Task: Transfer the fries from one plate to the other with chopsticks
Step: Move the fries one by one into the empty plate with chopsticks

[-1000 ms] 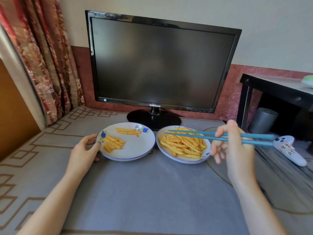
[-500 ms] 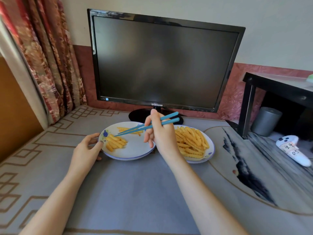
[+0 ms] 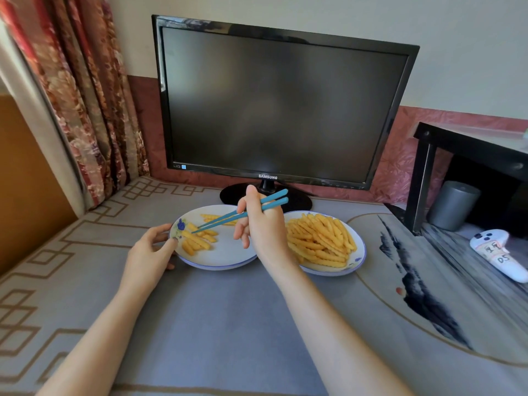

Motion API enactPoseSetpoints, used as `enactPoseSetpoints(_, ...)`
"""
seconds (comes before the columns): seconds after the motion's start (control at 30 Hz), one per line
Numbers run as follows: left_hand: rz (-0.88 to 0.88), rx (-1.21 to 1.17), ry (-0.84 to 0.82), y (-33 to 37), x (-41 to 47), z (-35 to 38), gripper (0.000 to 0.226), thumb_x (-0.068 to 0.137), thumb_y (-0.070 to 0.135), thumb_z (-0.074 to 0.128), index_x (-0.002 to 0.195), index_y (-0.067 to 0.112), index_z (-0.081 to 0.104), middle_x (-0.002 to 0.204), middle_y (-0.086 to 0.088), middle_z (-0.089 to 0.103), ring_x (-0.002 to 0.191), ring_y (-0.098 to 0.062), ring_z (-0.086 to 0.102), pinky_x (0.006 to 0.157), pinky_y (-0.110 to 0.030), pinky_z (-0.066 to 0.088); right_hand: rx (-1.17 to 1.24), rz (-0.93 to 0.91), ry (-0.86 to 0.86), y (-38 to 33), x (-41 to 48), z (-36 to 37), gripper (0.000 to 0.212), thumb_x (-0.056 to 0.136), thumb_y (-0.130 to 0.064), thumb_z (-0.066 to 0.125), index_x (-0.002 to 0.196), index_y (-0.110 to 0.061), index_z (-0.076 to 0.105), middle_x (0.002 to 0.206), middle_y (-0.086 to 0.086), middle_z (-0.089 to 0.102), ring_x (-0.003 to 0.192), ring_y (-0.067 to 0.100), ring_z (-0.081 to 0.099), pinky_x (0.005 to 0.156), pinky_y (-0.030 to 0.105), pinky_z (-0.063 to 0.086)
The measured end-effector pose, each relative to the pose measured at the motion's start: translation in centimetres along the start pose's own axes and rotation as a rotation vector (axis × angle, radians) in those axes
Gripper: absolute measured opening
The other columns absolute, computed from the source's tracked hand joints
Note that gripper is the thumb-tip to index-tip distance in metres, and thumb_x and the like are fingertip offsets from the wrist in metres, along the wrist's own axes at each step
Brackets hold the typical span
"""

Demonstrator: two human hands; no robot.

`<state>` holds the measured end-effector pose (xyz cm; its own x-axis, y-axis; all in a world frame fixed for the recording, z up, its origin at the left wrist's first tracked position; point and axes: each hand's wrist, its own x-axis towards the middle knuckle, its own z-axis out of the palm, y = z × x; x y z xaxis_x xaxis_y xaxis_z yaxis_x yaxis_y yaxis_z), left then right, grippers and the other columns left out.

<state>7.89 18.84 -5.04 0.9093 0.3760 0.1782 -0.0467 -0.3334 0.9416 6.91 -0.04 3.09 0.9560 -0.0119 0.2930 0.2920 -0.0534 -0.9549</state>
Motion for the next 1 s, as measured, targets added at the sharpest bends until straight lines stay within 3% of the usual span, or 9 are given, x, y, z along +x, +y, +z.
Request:
enactPoseSetpoints(0.3, -0.006, -0.014, 0.003, 0.1, 0.0, 0.1, 0.032, 0.091, 0.009, 0.053, 0.122, 0.013, 0.058, 0.107, -0.005, 0.064, 0.062, -0.021, 0.060, 0.043, -0.011, 0.047, 0.132, -0.013, 0.152, -1.0, -0.9, -2.5, 0.048, 0.102, -0.036, 0.037, 0.064, -0.011, 0.052, 0.044, 0.015, 0.052, 0.029, 0.019, 0.040, 0.034, 0.021, 0.030)
enactPoseSetpoints(0.63, -0.006, 0.012, 0.008, 0.3, -0.2, 0.0, 0.033, 0.092, 0.014, 0.053, 0.124, 0.016, 0.057, 0.110, -0.004, 0.065, 0.059, -0.022, 0.061, 0.045, -0.013, 0.048, 0.062, -0.055, 0.383, -3.0, -4.1, -12.8, 0.043, 0.101, -0.031, 0.038, 0.064, -0.010, 0.047, 0.036, 0.008, 0.047, 0.026, 0.017, 0.033, 0.033, 0.016, 0.023)
enactPoseSetpoints(0.73, -0.007, 0.016, 0.005, 0.3, -0.2, 0.0, 0.033, 0.091, 0.014, 0.054, 0.124, 0.016, 0.058, 0.111, -0.004, 0.065, 0.061, -0.022, 0.062, 0.050, -0.020, 0.050, 0.004, -0.055, 0.409, -2.8, -5.4, -15.8, 0.042, 0.101, -0.031, 0.036, 0.066, -0.010, 0.045, 0.036, 0.007, 0.047, 0.025, 0.016, 0.033, 0.034, 0.019, 0.020)
enactPoseSetpoints(1.0, 0.003, -0.012, -0.002, 0.1, -0.2, -0.1, 0.030, 0.091, 0.014, 0.054, 0.121, 0.017, 0.059, 0.111, -0.005, 0.064, 0.066, -0.021, 0.062, 0.046, -0.013, 0.050, -0.063, 0.000, 0.395, -2.3, -7.6, -19.5, 0.043, 0.101, -0.033, 0.035, 0.068, -0.008, 0.044, 0.037, 0.011, 0.045, 0.025, 0.017, 0.030, 0.032, 0.019, 0.020)
